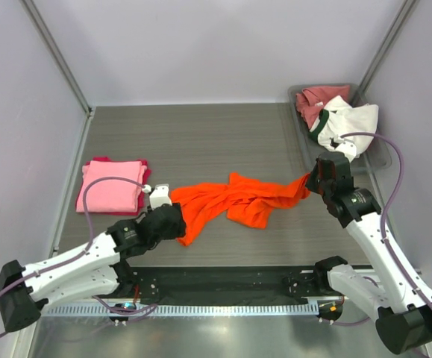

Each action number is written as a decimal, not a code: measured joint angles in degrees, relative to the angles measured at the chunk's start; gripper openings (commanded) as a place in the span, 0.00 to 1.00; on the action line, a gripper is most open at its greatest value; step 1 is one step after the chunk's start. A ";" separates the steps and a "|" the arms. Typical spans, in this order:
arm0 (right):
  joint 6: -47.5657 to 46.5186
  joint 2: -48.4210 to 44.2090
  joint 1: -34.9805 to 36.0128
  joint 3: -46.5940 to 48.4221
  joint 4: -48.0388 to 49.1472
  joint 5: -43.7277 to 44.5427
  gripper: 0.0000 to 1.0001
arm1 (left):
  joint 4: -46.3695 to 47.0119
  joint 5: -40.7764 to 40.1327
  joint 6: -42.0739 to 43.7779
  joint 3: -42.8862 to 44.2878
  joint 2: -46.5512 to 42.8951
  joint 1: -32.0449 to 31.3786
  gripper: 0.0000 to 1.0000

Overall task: Fold and stack the t-shirts
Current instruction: Flatten the tshirt out

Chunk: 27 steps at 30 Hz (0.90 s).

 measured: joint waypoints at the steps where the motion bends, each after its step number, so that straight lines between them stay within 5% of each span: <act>1: 0.00 -0.04 0.00 -0.02 0.00 -0.07 0.01 | 0.48 1.53 0.46 -0.15 1.33 1.14 0.50; 12: -0.17 -0.66 0.00 -1.18 0.00 -0.87 0.01 | 5.22 11.87 2.51 -1.29 10.03 5.05 0.43; 27: -0.46 -1.38 0.00 -1.86 0.02 -1.51 0.01 | 8.04 13.31 2.93 -1.55 18.51 7.76 0.38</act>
